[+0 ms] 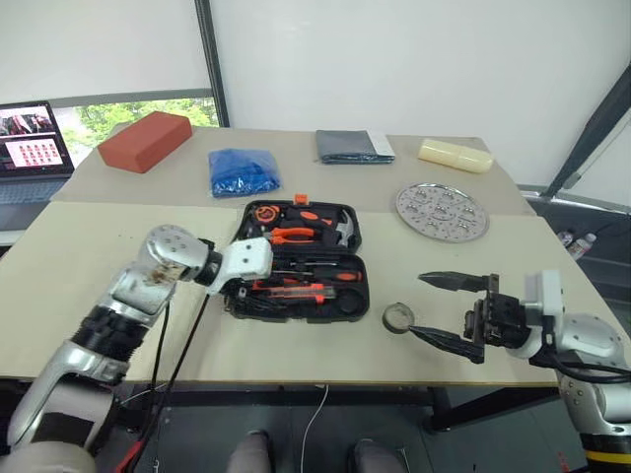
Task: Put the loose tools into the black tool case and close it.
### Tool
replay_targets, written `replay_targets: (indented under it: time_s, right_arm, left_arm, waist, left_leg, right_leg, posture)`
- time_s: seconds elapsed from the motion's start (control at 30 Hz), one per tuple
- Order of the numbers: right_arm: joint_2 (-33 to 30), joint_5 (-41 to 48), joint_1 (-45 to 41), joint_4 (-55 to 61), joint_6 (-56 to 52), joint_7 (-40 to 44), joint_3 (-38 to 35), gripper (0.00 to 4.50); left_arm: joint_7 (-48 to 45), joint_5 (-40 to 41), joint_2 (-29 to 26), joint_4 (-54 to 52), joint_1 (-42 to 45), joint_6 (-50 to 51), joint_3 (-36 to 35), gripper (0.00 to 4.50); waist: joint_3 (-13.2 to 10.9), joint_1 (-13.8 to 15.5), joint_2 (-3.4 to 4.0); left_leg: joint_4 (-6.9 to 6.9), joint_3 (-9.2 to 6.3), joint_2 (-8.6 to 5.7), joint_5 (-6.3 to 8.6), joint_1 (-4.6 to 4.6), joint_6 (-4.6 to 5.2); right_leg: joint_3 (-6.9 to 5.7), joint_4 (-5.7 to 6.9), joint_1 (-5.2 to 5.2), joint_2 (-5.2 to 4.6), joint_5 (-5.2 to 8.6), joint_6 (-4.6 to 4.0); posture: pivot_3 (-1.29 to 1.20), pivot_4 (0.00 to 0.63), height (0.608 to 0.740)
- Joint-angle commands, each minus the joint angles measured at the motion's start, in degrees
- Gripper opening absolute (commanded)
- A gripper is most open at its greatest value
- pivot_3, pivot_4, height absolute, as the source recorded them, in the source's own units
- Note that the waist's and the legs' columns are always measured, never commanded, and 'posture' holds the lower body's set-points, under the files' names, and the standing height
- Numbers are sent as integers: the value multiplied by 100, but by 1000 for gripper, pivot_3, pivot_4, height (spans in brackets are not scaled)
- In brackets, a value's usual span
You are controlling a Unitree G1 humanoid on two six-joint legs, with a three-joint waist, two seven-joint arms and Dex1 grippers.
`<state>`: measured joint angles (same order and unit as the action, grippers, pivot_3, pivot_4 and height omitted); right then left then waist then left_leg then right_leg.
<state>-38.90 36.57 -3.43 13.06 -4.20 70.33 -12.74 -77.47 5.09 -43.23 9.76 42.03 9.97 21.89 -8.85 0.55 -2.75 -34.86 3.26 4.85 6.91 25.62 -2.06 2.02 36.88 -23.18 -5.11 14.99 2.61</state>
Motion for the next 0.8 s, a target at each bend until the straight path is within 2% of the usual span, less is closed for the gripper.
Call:
replay_targets:
  time_s: [0.03, 0.17, 0.4, 0.6, 0.67, 0.7, 0.73, 0.8]
  right_arm:
    - [-21, 43, 230, 211, 208, -12, -299, 4500]
    - [23, 120, 371, 293, 212, -83, -355, 4500]
    - [45, 91, 381, 309, 185, -136, -299, 4500]
    - [24, 102, 381, 355, 127, -189, -276, 4500]
    - [19, 99, 368, 365, 107, -228, -256, 4500]
    - [20, 96, 361, 368, 92, -253, -246, 4500]
    - [24, 96, 363, 376, 77, -278, -241, 4500]
    - [28, 82, 363, 377, 56, -316, -215, 4500]
  left_arm:
    - [74, -484, 12, 352, 183, -658, 83, 1666]
    - [17, -780, 78, 681, 356, -772, 156, 1666]
    - [-46, -698, 449, 880, 456, -753, 49, 1666]
    - [-130, -785, 495, 973, 366, -856, 57, 1666]
    - [27, -768, 572, 1115, 347, -1254, -36, 1666]
    - [86, -701, 633, 1173, 334, -1315, -109, 2645]
    - [47, -627, 662, 1209, 321, -1356, -157, 2786]
    - [-38, -95, 896, 1475, 422, -1639, -587, 3470]
  waist:
    - [0, 10, 0]
    - [-1, 10, 2]
    - [-1, 36, 3]
    - [0, 51, 4]
    - [0, 51, 4]
    - [0, 56, 5]
    - [0, 63, 5]
    - [0, 60, 5]
  left_leg:
    - [0, -1, 0, 0, 0, 0]
    - [-5, -1, -2, 0, 0, 1]
    - [-19, -5, -3, -1, 1, 2]
    - [-22, -7, -6, -1, 2, 3]
    - [-22, -7, -6, -1, 2, 3]
    - [-22, -7, -6, -1, 1, 3]
    - [-22, -7, -6, -1, 1, 3]
    - [-24, -8, -6, -1, 3, 3]
  right_leg:
    - [0, 0, 0, 0, 0, 0]
    - [2, 0, 3, -1, 1, 1]
    - [1, 3, 13, -1, 23, 32]
    - [2, 3, 16, -2, 23, 33]
    - [3, 3, 17, -2, 23, 34]
    - [3, 3, 17, -2, 23, 34]
    - [2, 3, 17, -2, 22, 35]
    - [3, 4, 17, -2, 20, 40]
  posture:
    - [0, 150, 740]
    - [0, 150, 740]
    - [0, 150, 740]
    - [0, 150, 740]
    - [0, 150, 740]
    - [0, 150, 740]
    - [0, 150, 740]
    - [0, 150, 740]
